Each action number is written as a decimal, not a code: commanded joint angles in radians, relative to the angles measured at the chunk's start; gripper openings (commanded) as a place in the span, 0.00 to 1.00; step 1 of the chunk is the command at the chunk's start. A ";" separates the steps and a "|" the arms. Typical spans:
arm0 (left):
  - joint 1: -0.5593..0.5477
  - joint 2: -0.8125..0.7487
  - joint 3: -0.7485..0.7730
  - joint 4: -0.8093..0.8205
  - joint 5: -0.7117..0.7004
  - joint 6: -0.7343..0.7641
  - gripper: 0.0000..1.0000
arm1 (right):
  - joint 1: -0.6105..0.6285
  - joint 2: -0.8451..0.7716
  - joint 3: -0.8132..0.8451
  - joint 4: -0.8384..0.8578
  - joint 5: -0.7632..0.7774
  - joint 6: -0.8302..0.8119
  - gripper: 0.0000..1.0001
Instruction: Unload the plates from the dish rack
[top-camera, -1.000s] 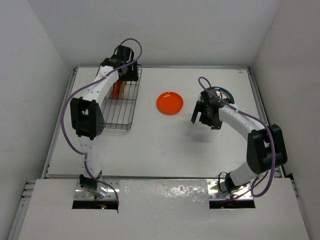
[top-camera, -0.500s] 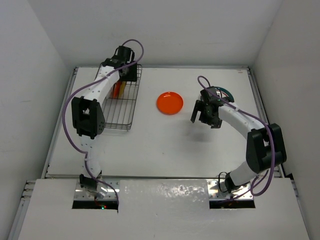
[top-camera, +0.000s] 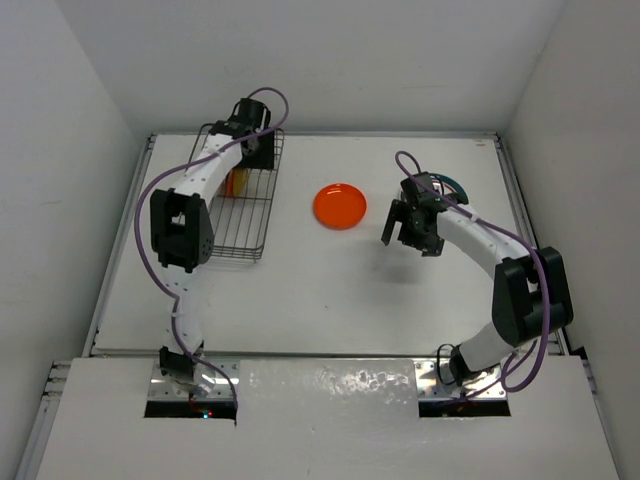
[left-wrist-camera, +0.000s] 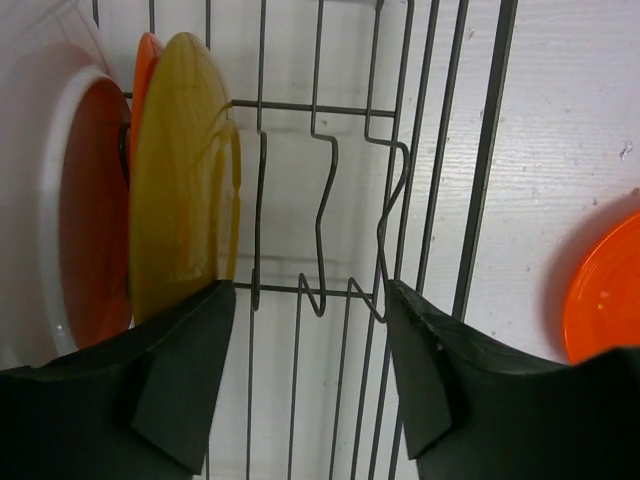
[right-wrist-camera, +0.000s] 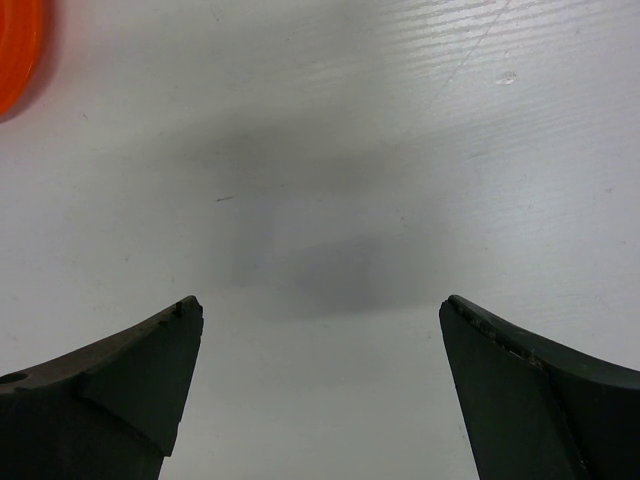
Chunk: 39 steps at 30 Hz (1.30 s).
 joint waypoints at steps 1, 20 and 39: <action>0.016 -0.039 0.037 0.013 0.009 0.010 0.60 | 0.006 0.011 0.034 0.009 -0.004 0.008 0.99; 0.019 -0.136 0.059 0.019 0.034 0.051 0.68 | 0.026 0.051 0.033 0.017 -0.015 0.020 0.99; 0.034 -0.022 0.054 0.034 0.023 0.053 0.60 | 0.037 0.046 0.040 0.008 -0.018 0.014 0.99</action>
